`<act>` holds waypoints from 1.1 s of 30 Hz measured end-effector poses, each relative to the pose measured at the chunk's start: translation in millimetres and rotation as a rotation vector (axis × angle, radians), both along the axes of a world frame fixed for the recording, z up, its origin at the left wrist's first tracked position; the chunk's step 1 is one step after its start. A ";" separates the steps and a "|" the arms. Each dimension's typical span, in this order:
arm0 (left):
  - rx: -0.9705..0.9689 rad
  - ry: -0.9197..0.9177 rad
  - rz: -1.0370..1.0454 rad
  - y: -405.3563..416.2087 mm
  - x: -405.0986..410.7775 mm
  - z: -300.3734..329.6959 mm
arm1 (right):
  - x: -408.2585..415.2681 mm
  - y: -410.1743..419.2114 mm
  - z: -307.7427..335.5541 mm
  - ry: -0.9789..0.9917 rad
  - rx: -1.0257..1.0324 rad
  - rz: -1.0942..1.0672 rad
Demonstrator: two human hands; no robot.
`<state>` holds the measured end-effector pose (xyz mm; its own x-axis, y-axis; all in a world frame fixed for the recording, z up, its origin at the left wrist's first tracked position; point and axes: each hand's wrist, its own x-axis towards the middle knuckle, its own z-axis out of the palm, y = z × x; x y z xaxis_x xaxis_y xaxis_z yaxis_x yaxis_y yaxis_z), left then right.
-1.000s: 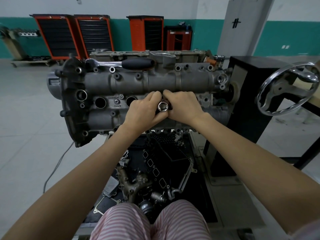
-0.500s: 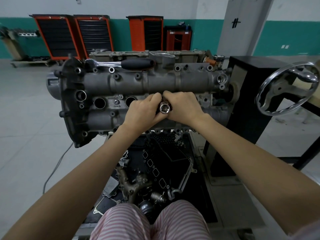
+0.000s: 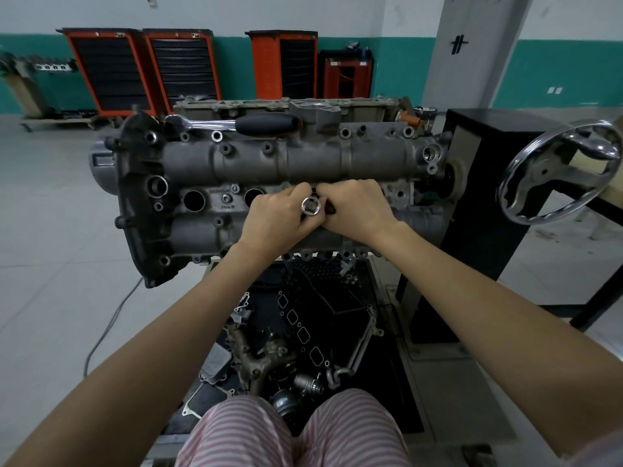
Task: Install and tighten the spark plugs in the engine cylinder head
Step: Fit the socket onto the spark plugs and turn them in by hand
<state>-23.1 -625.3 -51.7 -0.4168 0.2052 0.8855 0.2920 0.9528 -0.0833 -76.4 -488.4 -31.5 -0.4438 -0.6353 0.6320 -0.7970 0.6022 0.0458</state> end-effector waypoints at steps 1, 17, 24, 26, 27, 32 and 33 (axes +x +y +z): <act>0.001 -0.007 -0.002 0.9 0.5 0.5 | -0.7 -0.2 -0.2 0.013 0.015 -0.007; -0.004 -0.026 0.000 1.0 0.9 0.0 | -2.3 -0.6 -1.4 0.025 0.005 -0.003; 0.011 -0.041 -0.005 2.0 2.5 1.5 | -4.8 0.2 -0.4 0.050 0.059 0.004; 0.014 -0.039 -0.012 1.0 2.1 0.8 | -3.3 0.6 -0.3 0.043 0.019 0.031; 0.014 -0.038 -0.014 0.3 1.9 0.6 | -2.6 0.7 -0.4 0.041 -0.008 0.041; -0.011 -0.034 -0.019 -0.1 2.4 0.4 | -1.2 0.8 -0.1 0.025 -0.051 0.042; -0.010 -0.037 -0.016 0.8 3.1 1.0 | -1.7 0.3 -0.3 0.027 -0.034 0.029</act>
